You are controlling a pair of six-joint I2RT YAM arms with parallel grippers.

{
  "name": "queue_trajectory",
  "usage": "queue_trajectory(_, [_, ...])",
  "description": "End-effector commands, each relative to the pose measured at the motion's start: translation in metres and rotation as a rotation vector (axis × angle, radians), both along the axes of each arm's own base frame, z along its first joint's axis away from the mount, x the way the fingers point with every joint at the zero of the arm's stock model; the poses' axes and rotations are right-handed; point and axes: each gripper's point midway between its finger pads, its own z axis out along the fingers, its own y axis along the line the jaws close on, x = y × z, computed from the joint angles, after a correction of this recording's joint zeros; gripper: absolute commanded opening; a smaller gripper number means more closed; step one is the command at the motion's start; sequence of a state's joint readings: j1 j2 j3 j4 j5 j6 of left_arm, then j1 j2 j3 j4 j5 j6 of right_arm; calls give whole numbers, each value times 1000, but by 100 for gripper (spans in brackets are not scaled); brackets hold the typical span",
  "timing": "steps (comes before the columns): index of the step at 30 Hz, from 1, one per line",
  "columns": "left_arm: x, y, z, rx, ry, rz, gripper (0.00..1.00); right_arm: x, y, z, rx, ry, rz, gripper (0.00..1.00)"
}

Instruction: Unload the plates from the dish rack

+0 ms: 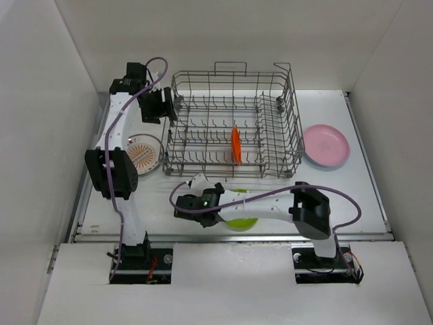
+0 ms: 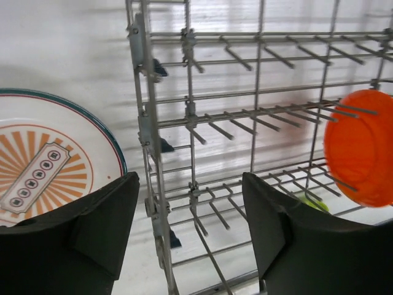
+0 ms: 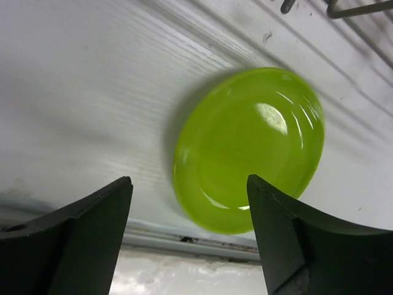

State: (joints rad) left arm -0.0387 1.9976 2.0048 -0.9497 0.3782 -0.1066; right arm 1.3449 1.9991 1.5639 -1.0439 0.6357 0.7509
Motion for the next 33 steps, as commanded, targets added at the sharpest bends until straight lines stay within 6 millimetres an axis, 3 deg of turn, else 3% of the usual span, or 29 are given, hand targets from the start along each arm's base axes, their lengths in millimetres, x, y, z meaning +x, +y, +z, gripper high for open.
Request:
queue_trajectory(1, [-3,-2,89,35,-267,-43,66,-4,34,84,257,-73,19,82])
queue_trajectory(2, [-3,-7,100,37,-307,-60,68,-4,33,114,338,-89,19,82])
queue_trajectory(3, [-3,-7,106,37,-327,-60,69,-4,31,132,373,-101,35,84])
queue_trajectory(4, [-7,-22,119,35,-366,-101,69,-6,35,151,444,-102,51,84])
queue_trajectory(5, [-10,-30,123,49,-385,-146,69,-6,26,185,541,-116,55,84])
queue_trajectory(6, [-14,-40,128,56,-398,-188,70,-4,20,203,597,-121,48,84])
queue_trajectory(7, [-22,-66,126,58,-397,-268,70,1,10,216,642,-135,24,84])
queue_trajectory(8, [-29,-76,128,74,-393,-311,72,21,-11,221,665,-158,-53,84])
queue_trajectory(9, [-34,-86,125,98,-391,-364,74,30,-39,247,745,-204,-116,84])
queue_trajectory(10, [-32,-95,112,114,-356,-393,74,43,-59,256,794,-233,-203,83])
queue_trajectory(11, [-41,-110,115,110,-338,-434,74,57,-83,263,813,-279,-277,81])
queue_trajectory(12, [-44,-118,112,114,-325,-461,74,79,-126,272,824,-357,-391,80])
queue_trajectory(13, [-41,-128,98,116,-285,-484,76,89,-144,277,823,-401,-448,80])
queue_trajectory(14, [-50,-143,100,128,-285,-529,78,108,-175,276,778,-452,-540,80])
queue_trajectory(17, [-57,-176,79,228,-281,-619,80,139,-208,270,658,-495,-618,80])
queue_trajectory(18, [-60,-180,78,255,-288,-624,80,148,-217,267,627,-502,-644,80])
queue_trajectory(19, [-57,-186,74,285,-301,-637,82,161,-238,267,593,-524,-705,81])
queue_trajectory(20, [-57,-189,63,317,-281,-643,82,172,-244,257,546,-516,-721,81])
queue_trajectory(22, [-53,-191,54,370,-280,-625,84,193,-259,261,550,-534,-729,81])
queue_trajectory(26, [-54,-200,26,388,-215,-637,84,223,-274,236,547,-496,-744,81])
queue_trajectory(29, [-57,-200,6,399,-153,-655,82,240,-270,212,550,-441,-715,81])
queue_trajectory(33, [-73,-196,-22,398,-33,-685,59,253,-263,182,561,-377,-676,80])
